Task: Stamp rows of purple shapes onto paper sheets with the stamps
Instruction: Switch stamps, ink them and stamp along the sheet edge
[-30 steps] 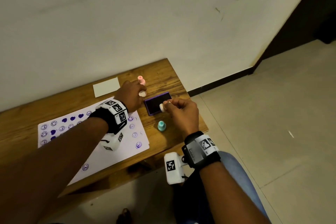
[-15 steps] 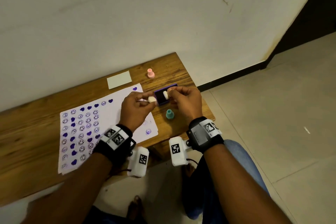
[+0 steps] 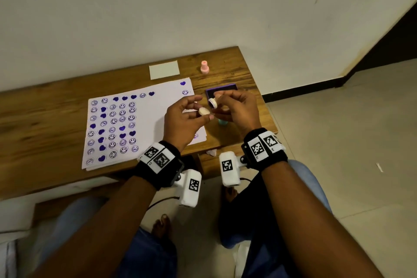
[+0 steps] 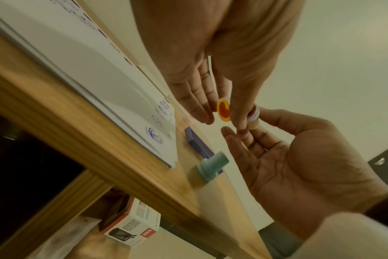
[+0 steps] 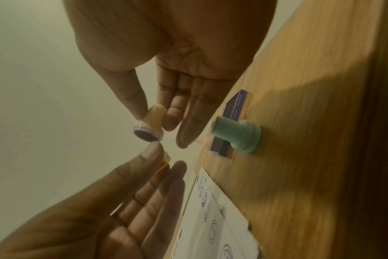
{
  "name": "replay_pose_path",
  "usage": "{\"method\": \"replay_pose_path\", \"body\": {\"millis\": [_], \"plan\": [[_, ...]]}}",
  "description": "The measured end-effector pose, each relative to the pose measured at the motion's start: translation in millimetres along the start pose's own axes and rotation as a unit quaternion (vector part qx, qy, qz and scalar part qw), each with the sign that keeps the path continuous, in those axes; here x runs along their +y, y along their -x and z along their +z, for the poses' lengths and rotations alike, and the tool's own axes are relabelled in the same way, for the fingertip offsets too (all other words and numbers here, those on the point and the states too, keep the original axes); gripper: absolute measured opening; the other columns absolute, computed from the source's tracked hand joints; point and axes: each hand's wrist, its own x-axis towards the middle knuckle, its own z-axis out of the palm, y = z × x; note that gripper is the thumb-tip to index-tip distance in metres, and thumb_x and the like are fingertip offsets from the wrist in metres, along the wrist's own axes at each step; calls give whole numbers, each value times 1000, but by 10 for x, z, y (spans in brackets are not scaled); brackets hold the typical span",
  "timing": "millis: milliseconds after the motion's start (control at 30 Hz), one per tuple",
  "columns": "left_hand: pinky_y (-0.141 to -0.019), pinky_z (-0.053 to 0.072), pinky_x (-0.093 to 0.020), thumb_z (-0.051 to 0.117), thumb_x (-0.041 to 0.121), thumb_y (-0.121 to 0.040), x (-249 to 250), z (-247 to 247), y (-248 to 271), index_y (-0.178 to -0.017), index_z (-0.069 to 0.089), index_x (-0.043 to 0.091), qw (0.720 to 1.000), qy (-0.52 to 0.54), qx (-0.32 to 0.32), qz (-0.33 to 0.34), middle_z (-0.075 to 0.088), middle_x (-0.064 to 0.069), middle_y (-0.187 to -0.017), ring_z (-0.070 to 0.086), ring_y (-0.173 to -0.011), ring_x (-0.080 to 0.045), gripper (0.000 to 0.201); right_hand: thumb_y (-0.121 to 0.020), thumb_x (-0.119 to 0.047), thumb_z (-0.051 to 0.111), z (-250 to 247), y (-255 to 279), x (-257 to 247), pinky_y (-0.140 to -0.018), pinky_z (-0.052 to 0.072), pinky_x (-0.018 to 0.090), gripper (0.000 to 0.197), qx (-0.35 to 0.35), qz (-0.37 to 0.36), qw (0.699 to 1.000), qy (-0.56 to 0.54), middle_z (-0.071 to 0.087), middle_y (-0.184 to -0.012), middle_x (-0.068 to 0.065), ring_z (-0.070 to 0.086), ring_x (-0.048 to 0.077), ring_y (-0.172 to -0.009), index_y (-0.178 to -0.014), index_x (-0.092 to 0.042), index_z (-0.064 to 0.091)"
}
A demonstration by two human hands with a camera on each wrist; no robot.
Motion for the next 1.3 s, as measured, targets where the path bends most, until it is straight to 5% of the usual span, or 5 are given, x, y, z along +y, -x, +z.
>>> {"method": "replay_pose_path", "body": {"millis": [500,700,933,1300], "plan": [[-77,60,-30,87,10,-65,134,-1,-84,-112,67,19,996,-62,-11,58,68,6,-88,71,-81,-13,52,-90,1,66,41,25,7,-58,59,25,10,1,-20,1000,-3,71,-73,8,65,13,-60,-96,3,74],[-74,57,-21,87,18,-65,181,57,-103,-104,70,17,993,-77,0,88,72,6,-94,69,-83,-8,42,-92,-2,66,-3,-8,-15,-61,60,28,10,-1,-24,1000,-19,72,-70,4,67,12,-60,-88,-6,75],[-74,59,-24,89,21,-63,214,97,-124,-98,72,16,990,-100,10,98,73,2,-89,69,-81,-12,39,-92,-1,66,-20,-2,-29,-62,59,28,10,-1,-17,999,-47,71,-63,0,66,11,-57,-92,-6,75],[-60,51,-8,89,18,-62,334,171,-227,-92,74,10,976,-171,7,132,69,4,-76,66,-66,-3,34,-93,-9,69,-65,-66,55,-60,56,26,10,12,-16,998,-51,74,-74,3,68,11,-64,-92,-12,78]]}}
